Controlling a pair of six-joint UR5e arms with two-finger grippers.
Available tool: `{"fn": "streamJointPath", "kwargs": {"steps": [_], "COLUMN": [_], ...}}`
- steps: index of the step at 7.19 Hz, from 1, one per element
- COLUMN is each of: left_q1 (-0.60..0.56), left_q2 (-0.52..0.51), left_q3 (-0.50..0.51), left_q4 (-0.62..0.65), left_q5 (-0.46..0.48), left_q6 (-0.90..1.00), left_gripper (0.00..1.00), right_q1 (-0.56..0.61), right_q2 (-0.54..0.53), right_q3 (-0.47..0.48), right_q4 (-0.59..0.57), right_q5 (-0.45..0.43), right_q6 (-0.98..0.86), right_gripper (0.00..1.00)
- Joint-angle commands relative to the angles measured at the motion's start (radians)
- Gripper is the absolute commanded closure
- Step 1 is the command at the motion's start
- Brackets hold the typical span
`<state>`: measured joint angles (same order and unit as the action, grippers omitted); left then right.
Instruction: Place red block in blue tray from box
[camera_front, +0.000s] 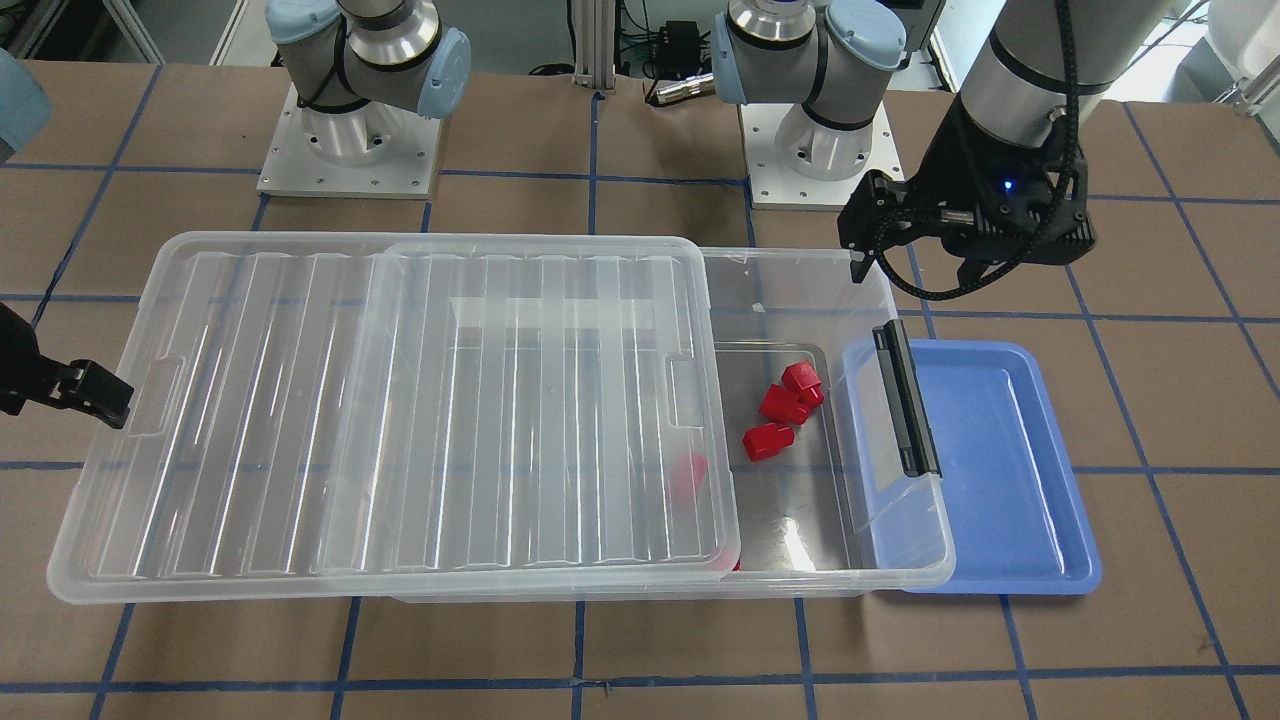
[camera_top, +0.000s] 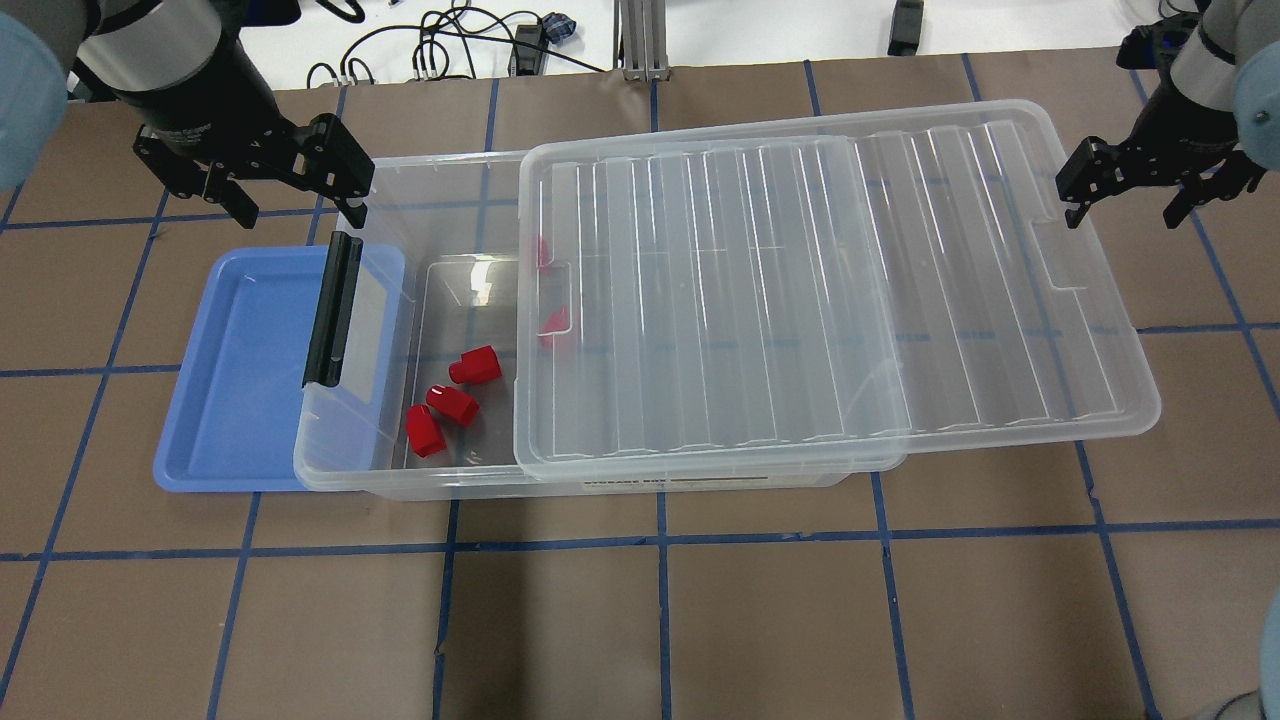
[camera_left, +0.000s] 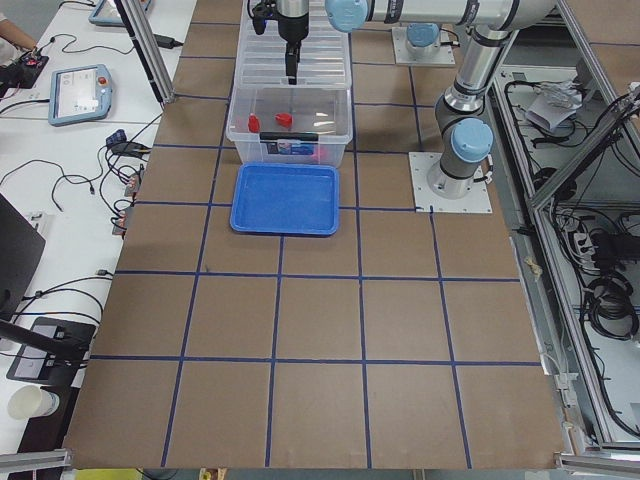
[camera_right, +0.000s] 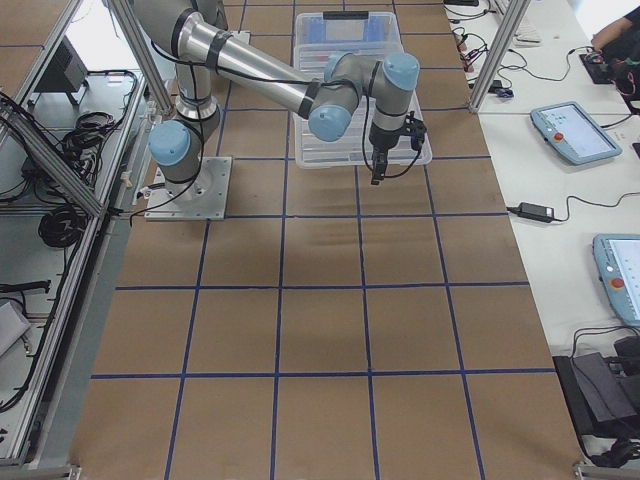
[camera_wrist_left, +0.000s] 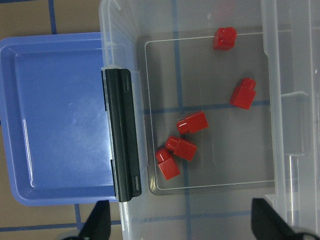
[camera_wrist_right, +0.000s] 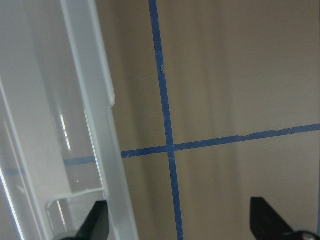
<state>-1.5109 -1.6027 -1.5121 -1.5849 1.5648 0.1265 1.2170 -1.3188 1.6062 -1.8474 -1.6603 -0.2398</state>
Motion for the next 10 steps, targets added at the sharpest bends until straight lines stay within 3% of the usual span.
{"fn": "streamJointPath", "kwargs": {"steps": [1, 3, 4, 7, 10], "left_q1": [-0.023, -0.074, -0.071, -0.051, -0.061], "left_q2": [-0.012, -0.061, -0.075, -0.120, -0.143], "left_q3": [-0.019, -0.080, -0.129, -0.227, -0.289], "left_q4": [0.005, 0.040, 0.160, 0.277, 0.295], "left_q5": [0.008, 0.009, 0.008, -0.005, -0.006], "left_q6": [0.016, -0.002, -0.005, -0.004, -0.005], "left_gripper": [0.00, 0.00, 0.00, 0.00, 0.00], "right_q1": [-0.001, -0.001, -0.001, -0.001, -0.001], "right_q2": [0.001, 0.001, 0.001, 0.003, 0.004], "right_q3": [0.000, -0.002, 0.000, 0.000, 0.009], "right_q4": [-0.001, -0.006, -0.004, -0.006, -0.036], "right_q5": [-0.004, -0.018, -0.018, -0.019, -0.039], "right_q6": [0.000, 0.000, 0.000, 0.000, -0.004], "right_gripper": [0.00, 0.00, 0.00, 0.00, 0.00]}}
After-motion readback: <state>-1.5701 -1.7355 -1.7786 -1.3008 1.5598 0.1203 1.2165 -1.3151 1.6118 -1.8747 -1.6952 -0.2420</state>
